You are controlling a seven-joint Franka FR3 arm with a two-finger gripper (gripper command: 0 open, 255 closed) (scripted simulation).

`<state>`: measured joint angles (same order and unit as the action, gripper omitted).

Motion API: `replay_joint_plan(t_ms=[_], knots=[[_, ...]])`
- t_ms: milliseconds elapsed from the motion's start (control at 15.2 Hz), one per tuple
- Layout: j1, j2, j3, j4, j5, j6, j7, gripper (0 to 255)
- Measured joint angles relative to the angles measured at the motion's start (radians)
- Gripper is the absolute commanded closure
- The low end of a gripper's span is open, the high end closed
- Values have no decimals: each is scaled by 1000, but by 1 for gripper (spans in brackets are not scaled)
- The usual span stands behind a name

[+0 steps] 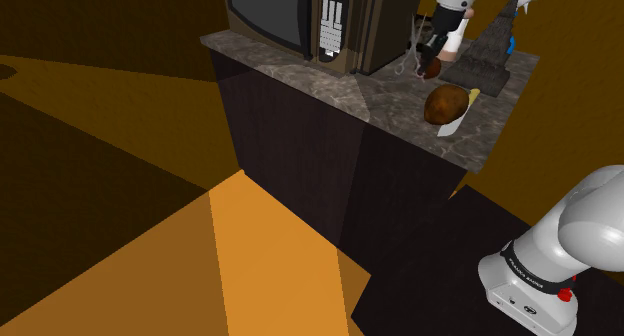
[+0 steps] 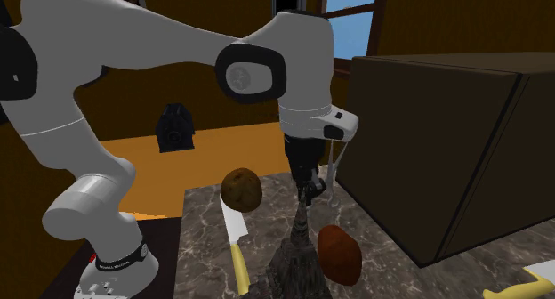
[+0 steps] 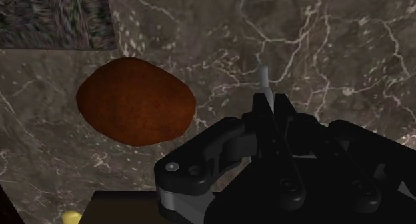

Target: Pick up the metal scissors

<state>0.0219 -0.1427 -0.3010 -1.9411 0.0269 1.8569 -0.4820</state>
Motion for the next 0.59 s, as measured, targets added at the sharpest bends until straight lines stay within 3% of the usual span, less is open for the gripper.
replay_joint_plan(t_ms=[594], knots=[[2,10,2,127,2,-117,6,255]])
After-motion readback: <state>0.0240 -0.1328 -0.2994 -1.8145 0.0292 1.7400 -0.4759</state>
